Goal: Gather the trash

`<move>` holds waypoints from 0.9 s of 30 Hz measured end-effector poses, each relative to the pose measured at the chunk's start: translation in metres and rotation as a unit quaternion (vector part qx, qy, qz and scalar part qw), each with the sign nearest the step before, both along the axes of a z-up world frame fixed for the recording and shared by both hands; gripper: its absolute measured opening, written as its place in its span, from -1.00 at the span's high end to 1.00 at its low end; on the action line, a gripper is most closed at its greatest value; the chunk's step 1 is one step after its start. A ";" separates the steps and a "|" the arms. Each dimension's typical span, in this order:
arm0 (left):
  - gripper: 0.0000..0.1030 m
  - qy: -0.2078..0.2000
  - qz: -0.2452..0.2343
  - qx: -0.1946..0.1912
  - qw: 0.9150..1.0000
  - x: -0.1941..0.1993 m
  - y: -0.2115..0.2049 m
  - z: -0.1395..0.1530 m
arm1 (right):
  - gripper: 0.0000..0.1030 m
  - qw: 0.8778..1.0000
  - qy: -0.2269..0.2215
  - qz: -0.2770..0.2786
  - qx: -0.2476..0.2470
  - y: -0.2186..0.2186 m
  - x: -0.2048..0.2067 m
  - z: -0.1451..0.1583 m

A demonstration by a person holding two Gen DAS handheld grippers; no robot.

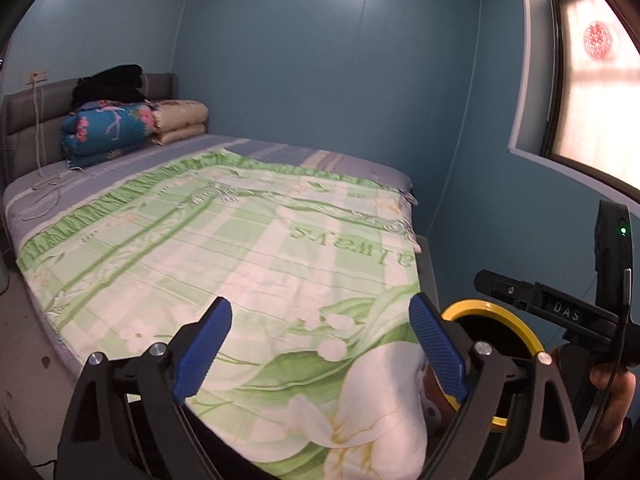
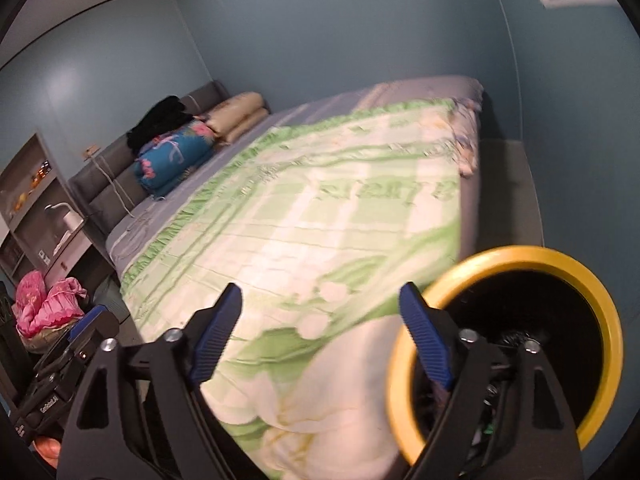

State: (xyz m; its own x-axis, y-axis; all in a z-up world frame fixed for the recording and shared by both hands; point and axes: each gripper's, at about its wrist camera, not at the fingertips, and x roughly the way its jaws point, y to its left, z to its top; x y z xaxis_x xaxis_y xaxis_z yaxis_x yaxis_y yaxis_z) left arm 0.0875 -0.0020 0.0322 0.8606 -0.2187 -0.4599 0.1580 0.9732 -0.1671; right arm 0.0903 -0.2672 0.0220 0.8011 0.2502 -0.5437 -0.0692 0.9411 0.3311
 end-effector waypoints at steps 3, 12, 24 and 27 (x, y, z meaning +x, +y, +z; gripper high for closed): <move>-0.79 -0.021 0.017 0.001 1.000 -0.017 0.017 0.011 | -0.73 0.999 -0.039 -0.007 -0.023 0.028 -0.018 0.010; -0.84 -0.089 0.052 0.024 0.994 -0.063 0.031 0.028 | -0.85 0.987 -0.143 -0.028 -0.073 0.076 -0.069 0.036; -0.84 -0.104 0.077 0.003 0.992 -0.095 0.033 0.021 | -0.85 0.980 -0.161 -0.065 -0.093 0.083 -0.099 0.030; -0.84 -0.095 0.077 0.001 0.993 -0.095 0.031 0.016 | -0.85 0.982 -0.150 -0.066 -0.089 0.079 -0.098 0.026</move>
State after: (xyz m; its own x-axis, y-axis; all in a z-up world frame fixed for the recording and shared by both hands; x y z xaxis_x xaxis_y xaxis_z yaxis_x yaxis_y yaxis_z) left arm -0.0075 0.0291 0.0483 0.9547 -0.0778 -0.2871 0.0364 0.9885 -0.1468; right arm -0.0080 -0.1881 0.0483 0.9514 0.0552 -0.3030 -0.0115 0.9895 0.1443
